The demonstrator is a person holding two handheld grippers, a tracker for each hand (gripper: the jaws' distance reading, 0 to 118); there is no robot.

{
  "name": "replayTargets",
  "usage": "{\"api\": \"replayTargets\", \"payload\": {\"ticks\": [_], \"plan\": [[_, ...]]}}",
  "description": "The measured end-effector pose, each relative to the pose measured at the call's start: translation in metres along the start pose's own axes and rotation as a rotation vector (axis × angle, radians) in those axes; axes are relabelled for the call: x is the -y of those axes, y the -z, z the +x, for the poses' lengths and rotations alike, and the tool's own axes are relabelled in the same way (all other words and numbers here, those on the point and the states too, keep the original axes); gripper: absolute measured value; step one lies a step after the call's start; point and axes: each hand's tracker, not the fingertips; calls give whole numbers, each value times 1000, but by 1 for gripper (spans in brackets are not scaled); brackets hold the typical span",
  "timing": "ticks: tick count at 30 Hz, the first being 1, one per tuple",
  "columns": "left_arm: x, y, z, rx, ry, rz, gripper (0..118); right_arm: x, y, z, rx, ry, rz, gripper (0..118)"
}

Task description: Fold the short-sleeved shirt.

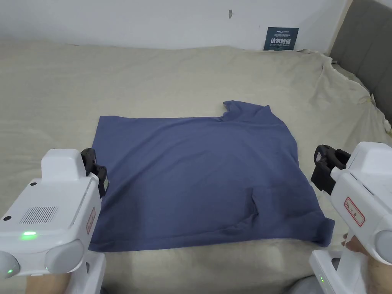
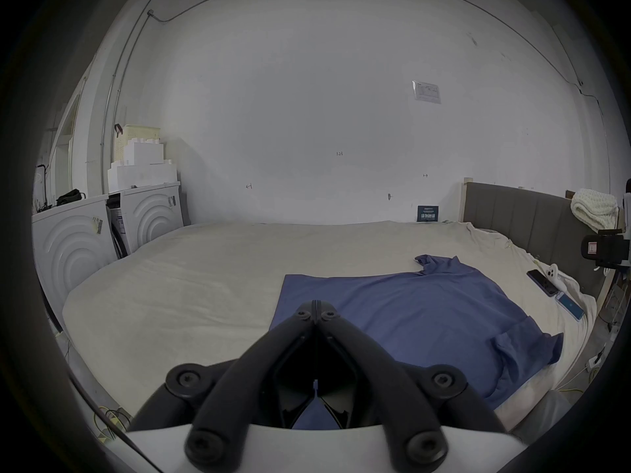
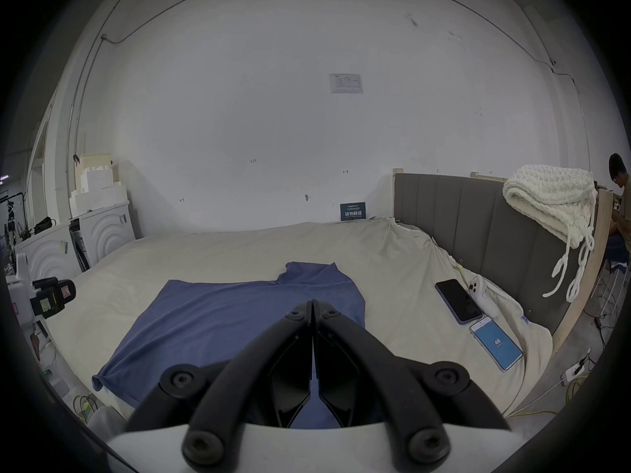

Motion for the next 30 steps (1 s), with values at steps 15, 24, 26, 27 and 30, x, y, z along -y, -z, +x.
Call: {"api": "replayTargets", "payload": {"ticks": [15, 24, 26, 27, 30], "plan": [[8, -1, 6, 15, 14, -21, 0, 33, 66, 52, 2, 31, -547, 112], [13, -1, 12, 25, 16, -49, 0, 93, 67, 77, 77, 23, -750, 103], [16, 3, 10, 27, 20, -53, 0, 98, 68, 78, 83, 37, -752, 78], [17, 3, 10, 29, 21, -54, 0, 99, 69, 78, 87, 43, -752, 65], [16, 2, 12, 29, 27, -59, 0, 101, 71, 77, 91, 32, -747, 9]]}}
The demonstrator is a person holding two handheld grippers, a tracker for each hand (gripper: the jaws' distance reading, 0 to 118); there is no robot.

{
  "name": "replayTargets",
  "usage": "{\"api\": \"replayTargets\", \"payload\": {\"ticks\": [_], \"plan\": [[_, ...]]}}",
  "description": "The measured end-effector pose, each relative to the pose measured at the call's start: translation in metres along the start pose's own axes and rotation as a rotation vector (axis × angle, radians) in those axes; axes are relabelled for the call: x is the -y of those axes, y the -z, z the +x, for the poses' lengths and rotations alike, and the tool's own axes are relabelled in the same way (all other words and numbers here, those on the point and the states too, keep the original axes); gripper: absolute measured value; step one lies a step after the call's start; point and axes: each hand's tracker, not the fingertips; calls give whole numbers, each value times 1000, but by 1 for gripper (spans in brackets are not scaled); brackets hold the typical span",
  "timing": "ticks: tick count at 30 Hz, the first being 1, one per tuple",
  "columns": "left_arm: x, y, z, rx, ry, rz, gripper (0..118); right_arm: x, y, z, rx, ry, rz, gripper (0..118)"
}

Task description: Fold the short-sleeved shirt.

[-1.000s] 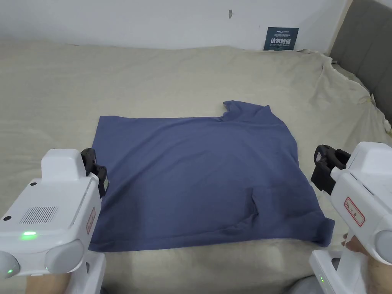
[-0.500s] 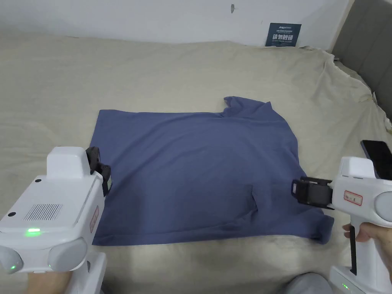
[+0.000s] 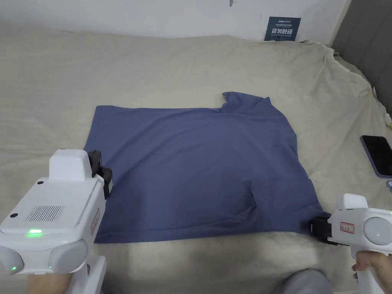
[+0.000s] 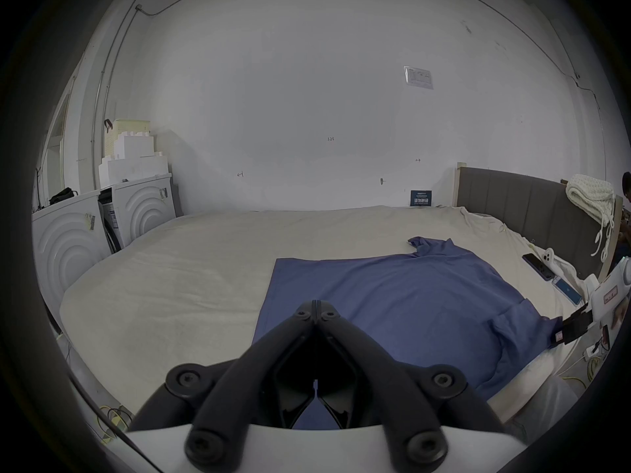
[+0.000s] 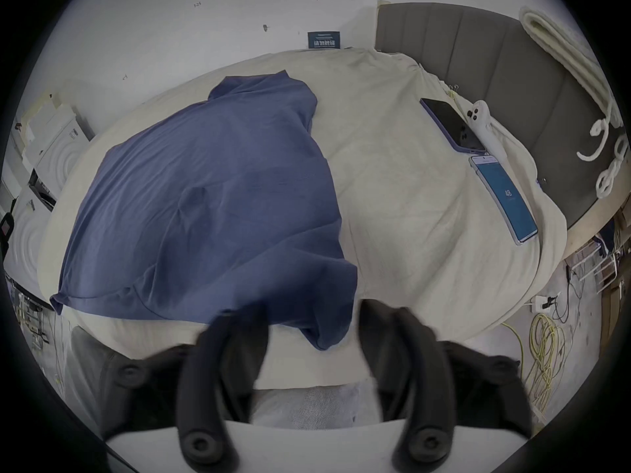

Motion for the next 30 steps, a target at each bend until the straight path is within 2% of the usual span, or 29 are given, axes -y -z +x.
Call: {"api": "replayTargets", "payload": {"ticks": [1, 3, 4, 5, 6, 7, 8, 9, 10, 11, 12, 16, 22, 25, 28, 30], "plan": [[0, 0, 0, -2, 4, -1, 0, 0, 0, -1, 3, -12, 6, 1], [-2, 0, -1, -8, 2, -15, 0, -1, 0, 1, -9, -9, 16, 1], [-3, 0, -2, -5, -9, -28, 8, -3, -1, 3, -30, 0, 13, 1], [-4, 1, -4, -5, -26, -37, 22, -3, -2, 2, -36, 9, 16, 1], [-5, 3, -6, -16, -41, -52, 41, -4, -3, 3, -35, 13, 20, 1], [-6, 4, -9, -16, -51, -58, 74, -5, -4, 3, -34, 14, 28, 1], [-7, 6, -13, -13, -61, -67, 74, -6, -6, 3, -31, 13, 34, 1], [-9, 8, -17, -10, -72, -83, 81, -6, -8, 4, -30, 11, 40, 1], [-11, 10, -21, -6, -90, -113, 101, -7, -10, 5, -32, 9, 42, 1], [-12, 11, -26, 3, -106, -125, 114, -8, -12, 5, -34, 6, 45, 1], [-12, 11, -32, 15, -126, -139, 118, -9, -14, 5, -34, 2, 50, 1], [-10, 13, -60, 27, -173, -255, 118, -11, -20, 3, -37, -11, 67, 1], [23, 14, -86, -108, -36, -477, 118, -13, -20, 0, -43, -13, 73, 1], [43, 13, -89, -90, 14, -610, 118, -13, -17, -2, -34, -31, 66, 1], [62, 13, -85, -63, 46, -671, 118, -13, -15, 0, -32, -25, 59, 1], [70, 16, -80, -64, 63, -689, 112, -11, -17, -4, -31, -19, 55, 1]]}}
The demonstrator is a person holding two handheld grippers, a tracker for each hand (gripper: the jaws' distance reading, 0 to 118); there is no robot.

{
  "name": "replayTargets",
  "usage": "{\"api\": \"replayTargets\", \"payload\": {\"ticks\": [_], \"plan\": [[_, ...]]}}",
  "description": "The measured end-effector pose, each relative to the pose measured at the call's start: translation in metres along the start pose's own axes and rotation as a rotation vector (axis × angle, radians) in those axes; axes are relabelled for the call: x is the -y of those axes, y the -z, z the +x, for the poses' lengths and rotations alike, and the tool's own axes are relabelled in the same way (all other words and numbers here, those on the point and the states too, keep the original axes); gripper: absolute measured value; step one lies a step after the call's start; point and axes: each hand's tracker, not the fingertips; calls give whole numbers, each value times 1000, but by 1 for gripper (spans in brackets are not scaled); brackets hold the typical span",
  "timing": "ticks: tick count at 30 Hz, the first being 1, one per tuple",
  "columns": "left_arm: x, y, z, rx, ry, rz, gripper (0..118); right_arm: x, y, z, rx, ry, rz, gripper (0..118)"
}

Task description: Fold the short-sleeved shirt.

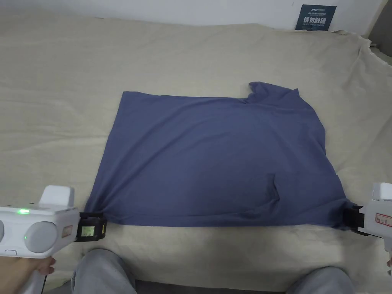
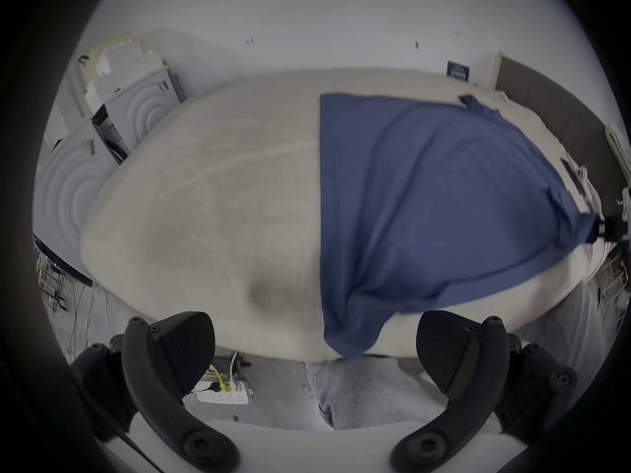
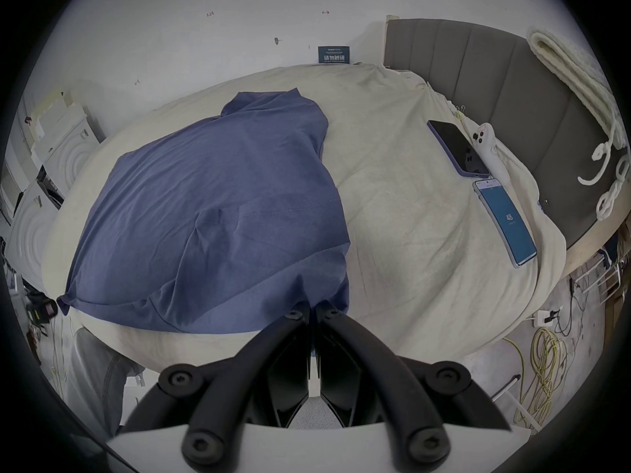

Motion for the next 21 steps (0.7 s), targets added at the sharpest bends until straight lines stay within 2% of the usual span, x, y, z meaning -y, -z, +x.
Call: {"api": "replayTargets", "payload": {"ticks": [3, 5, 7, 8, 9, 10, 11, 13, 15, 21], "plan": [[4, 9, 4, -10, 2, -17, 90, 2, -2, -2, 4, 2, -3, 1], [4, 14, 4, -12, -14, -29, 69, 3, -4, -3, 6, 2, -6, 1], [3, 16, 5, -4, -30, -25, 34, 4, -4, -2, 10, 5, -8, 1], [2, 18, 6, 1, -32, -25, 27, 4, -4, -2, 11, 9, -9, 1], [3, 18, 6, 6, -29, -26, 27, 5, -4, -2, 12, 13, -10, 1], [4, 18, 7, 18, -23, -24, 12, 6, -5, -2, 11, 16, -14, 1], [4, 17, 8, 33, -24, -14, 5, 6, -4, -1, 11, 18, -16, 1], [3, 15, 7, 39, -30, -16, 0, 6, -4, 0, 13, 18, -18, 1], [2, 9, 2, 48, -55, 0, 0, 6, -5, 2, 9, 23, -21, 1], [-19, -16, -27, 125, -228, 84, 0, -9, -19, 9, -21, 35, -11, 1]]}}
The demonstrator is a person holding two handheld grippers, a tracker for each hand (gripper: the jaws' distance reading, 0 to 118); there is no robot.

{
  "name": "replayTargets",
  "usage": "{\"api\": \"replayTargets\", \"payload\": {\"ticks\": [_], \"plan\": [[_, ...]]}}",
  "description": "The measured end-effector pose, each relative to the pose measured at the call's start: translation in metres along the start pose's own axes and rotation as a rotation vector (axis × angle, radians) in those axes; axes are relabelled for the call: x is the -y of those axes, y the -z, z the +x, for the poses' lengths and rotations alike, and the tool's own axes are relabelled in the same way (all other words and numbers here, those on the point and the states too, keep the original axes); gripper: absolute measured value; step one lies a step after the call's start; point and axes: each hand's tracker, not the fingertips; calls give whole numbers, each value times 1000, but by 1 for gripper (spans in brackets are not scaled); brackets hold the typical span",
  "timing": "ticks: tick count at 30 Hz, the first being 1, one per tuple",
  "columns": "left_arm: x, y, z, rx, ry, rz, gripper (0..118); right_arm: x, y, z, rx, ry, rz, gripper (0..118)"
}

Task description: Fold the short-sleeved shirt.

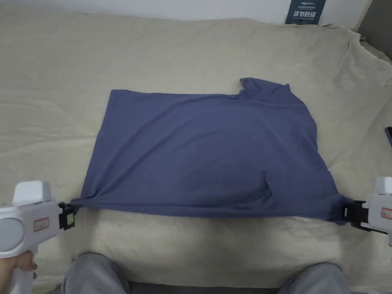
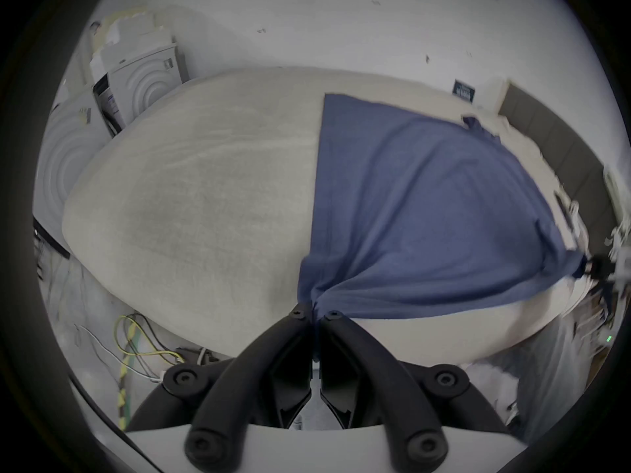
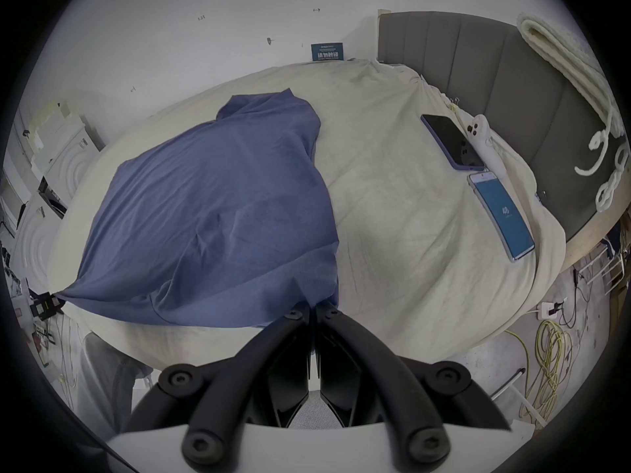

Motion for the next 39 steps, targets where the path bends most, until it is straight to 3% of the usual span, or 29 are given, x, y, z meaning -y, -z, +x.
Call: {"api": "replayTargets", "payload": {"ticks": [8, 11, 22, 33, 35, 36, 37, 38, 39], "plan": [[-65, -3, 9, 26, -74, 99, 0, -66, -14, -6, -34, 18, 91, 1], [-91, 7, 20, -2, -48, 119, 0, -99, -7, -17, 11, -5, 140, 1], [-171, 113, 44, -79, -12, 42, 0, -198, 93, -45, 122, -25, 82, 1], [-189, 208, 63, -153, 72, -75, 2, -215, 185, -62, 234, -31, -49, 1], [-189, 211, 64, -172, 52, -61, 33, -214, 186, -63, 241, -37, -53, 2], [-189, 211, 62, -189, 40, -42, 54, -214, 186, -63, 243, -39, -44, 5], [-190, 209, 61, -199, 36, -26, 85, -215, 184, -63, 246, -43, -39, 28], [-191, 205, 59, -203, 36, -12, 103, -216, 179, -64, 255, -41, -30, 59], [-192, 199, 59, -211, 37, 12, 114, -217, 173, -63, 258, -38, -12, 90]]}}
